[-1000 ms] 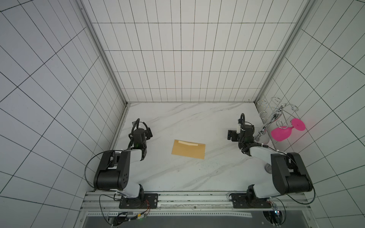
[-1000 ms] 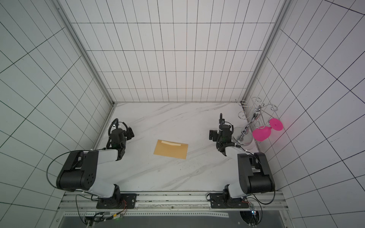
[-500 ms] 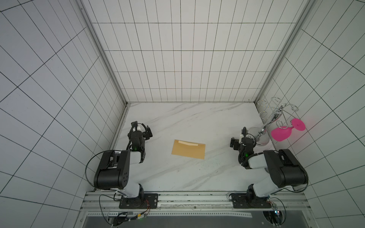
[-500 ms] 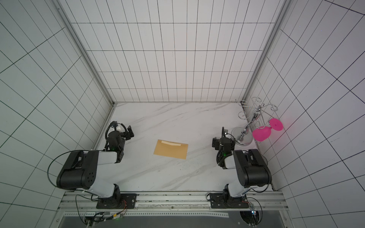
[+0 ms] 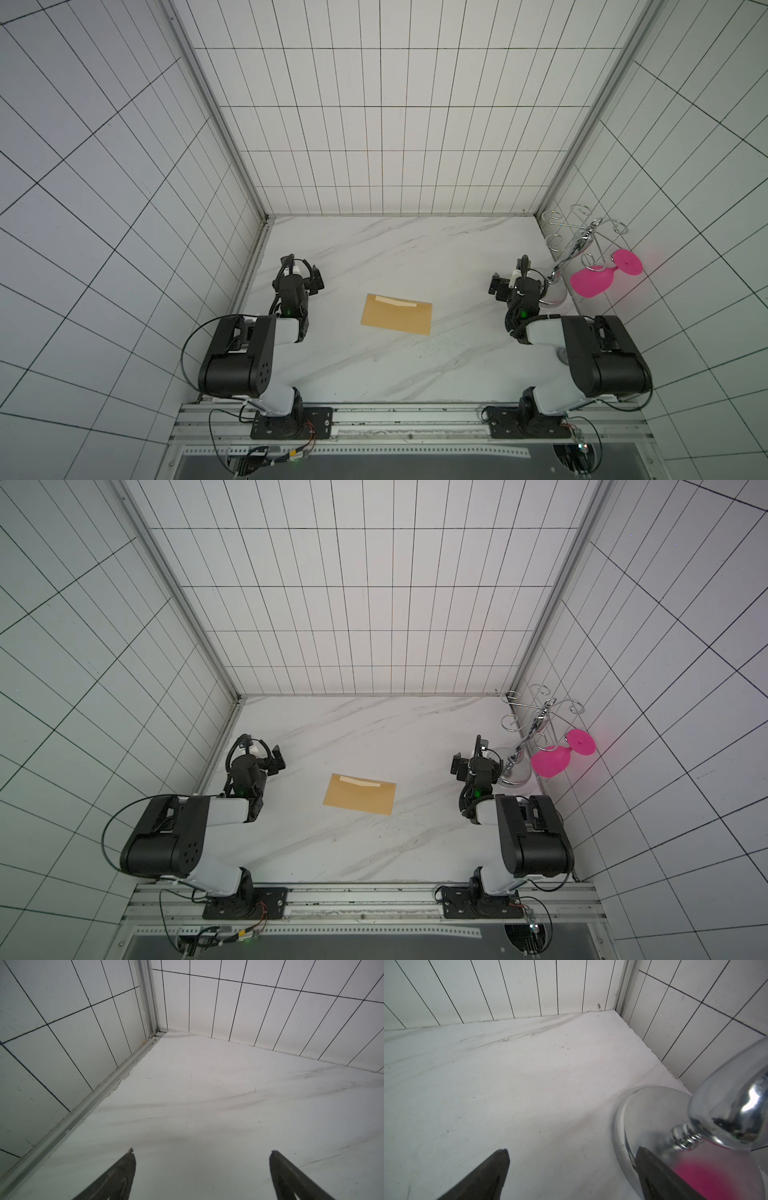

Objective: Fold the letter paper in half and place it into the envelope
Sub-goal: Reset both arms

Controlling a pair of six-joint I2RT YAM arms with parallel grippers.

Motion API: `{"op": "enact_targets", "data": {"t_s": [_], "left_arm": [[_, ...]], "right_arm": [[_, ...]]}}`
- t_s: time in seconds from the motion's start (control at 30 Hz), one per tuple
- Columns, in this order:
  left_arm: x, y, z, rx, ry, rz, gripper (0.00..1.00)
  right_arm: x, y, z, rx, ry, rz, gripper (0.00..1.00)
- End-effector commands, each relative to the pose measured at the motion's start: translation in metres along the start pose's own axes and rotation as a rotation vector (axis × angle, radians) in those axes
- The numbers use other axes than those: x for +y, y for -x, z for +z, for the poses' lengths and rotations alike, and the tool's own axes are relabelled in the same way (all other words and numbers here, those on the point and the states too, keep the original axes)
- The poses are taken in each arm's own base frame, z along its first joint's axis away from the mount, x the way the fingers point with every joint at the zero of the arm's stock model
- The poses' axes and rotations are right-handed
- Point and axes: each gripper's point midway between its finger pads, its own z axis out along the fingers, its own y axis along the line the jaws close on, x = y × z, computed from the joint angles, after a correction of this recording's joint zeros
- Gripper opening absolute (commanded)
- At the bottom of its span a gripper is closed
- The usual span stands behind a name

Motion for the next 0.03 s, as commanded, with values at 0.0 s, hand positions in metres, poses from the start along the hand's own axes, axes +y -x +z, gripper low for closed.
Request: {"op": "enact_targets", "data": {"t_s": [0.0], "left_arm": [[-0.0002, 0.0073, 0.0020, -0.024, 0.009, 0.010, 0.99]], "right_arm": [[0.0005, 0.0053, 0.0003, -0.013, 0.005, 0.012, 0.99]]}}
